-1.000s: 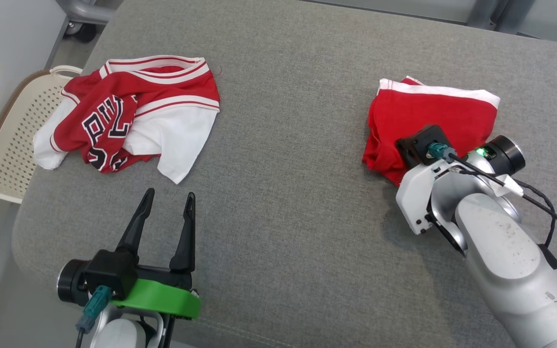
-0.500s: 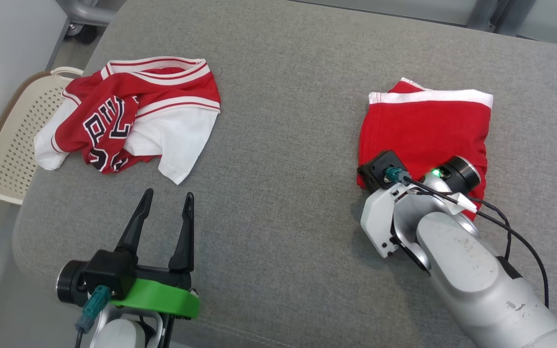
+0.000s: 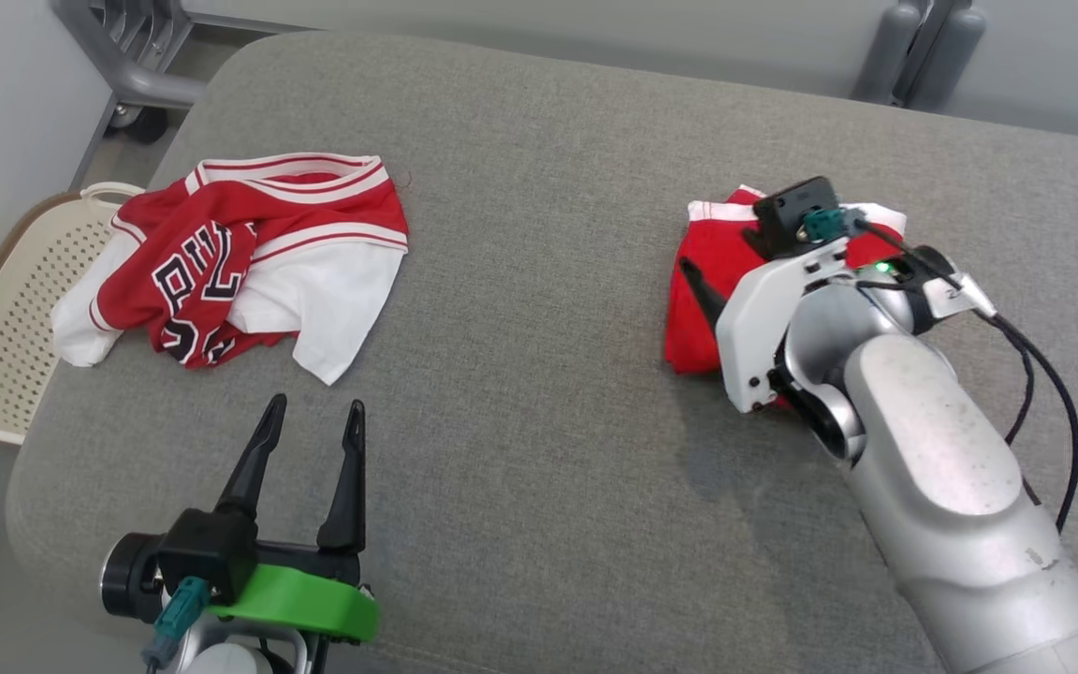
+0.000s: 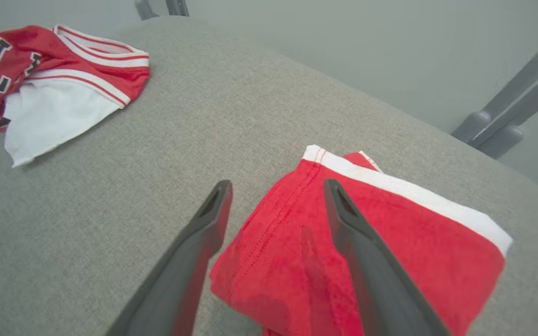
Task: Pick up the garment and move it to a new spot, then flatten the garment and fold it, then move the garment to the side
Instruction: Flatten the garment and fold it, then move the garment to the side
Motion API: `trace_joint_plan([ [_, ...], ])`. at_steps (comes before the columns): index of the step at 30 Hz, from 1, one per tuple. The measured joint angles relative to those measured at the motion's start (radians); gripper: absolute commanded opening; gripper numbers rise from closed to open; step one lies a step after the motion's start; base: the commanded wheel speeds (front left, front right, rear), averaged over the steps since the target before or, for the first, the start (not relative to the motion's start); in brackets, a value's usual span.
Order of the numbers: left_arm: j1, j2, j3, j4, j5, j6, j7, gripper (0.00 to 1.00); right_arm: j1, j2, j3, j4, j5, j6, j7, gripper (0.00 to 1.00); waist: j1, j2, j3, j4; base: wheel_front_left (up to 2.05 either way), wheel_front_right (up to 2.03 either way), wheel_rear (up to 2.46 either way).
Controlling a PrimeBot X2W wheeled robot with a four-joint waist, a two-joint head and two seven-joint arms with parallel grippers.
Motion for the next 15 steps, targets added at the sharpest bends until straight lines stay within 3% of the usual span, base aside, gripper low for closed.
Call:
trace_joint_plan([
  [8, 0.018, 0.011, -0.008, 0.0, 0.006, -0.002, 0.0, 1.0, 0.091, 0.018, -0.265, -0.155, -0.066, 0.0, 0.193, 1.0, 0.0, 0.0, -0.046, -0.04, 0.0, 0.0, 0.0],
  [15, 0.017, 0.021, -0.016, -0.007, 0.006, -0.003, 0.0, 1.0, 0.141, 0.034, -0.4, -0.194, -0.112, 0.0, 0.244, 1.0, 0.0, 0.0, -0.039, -0.057, 0.0, 0.0, 0.0],
])
